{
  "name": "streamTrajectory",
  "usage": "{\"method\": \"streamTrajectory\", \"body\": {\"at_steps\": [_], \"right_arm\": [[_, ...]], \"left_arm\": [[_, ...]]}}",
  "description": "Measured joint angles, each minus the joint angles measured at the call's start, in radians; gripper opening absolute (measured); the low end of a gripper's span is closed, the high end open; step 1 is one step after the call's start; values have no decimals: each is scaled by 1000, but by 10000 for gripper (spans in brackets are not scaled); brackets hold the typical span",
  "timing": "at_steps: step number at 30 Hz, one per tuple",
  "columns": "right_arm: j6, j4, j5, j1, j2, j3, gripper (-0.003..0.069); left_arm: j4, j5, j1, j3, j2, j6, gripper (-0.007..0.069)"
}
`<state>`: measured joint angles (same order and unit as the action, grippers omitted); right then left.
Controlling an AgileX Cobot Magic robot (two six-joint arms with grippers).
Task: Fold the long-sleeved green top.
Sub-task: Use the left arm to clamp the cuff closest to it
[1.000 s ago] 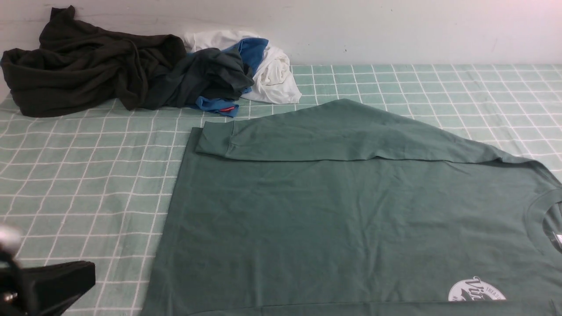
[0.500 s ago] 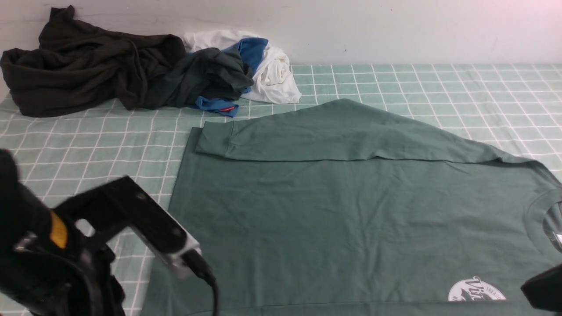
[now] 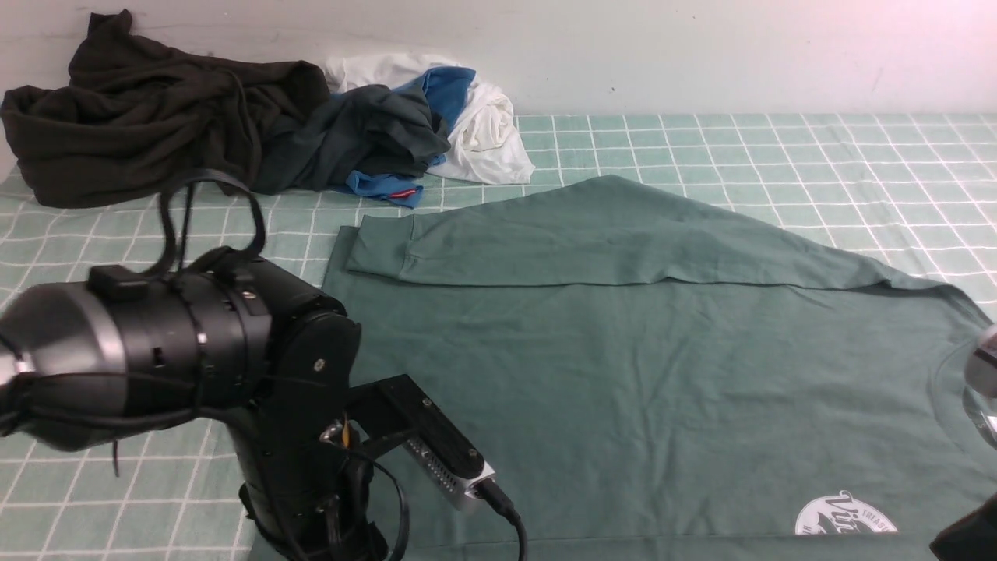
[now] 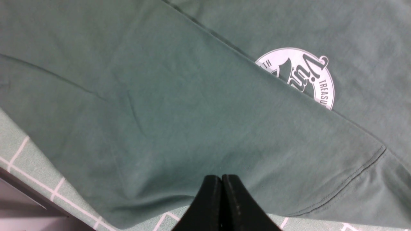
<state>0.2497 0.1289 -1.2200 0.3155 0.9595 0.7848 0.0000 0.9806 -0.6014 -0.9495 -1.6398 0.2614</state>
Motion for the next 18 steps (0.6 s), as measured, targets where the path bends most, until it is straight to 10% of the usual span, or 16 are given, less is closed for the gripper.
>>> {"method": "streamTrajectory", "body": {"at_steps": [11, 18], "right_arm": [[-1, 0, 12, 0, 0, 0, -14], [-1, 0, 15, 0, 0, 0, -14]], "left_arm": [[16, -10, 0, -16, -125, -1, 363], [20, -10, 0, -16, -130, -1, 111]]}}
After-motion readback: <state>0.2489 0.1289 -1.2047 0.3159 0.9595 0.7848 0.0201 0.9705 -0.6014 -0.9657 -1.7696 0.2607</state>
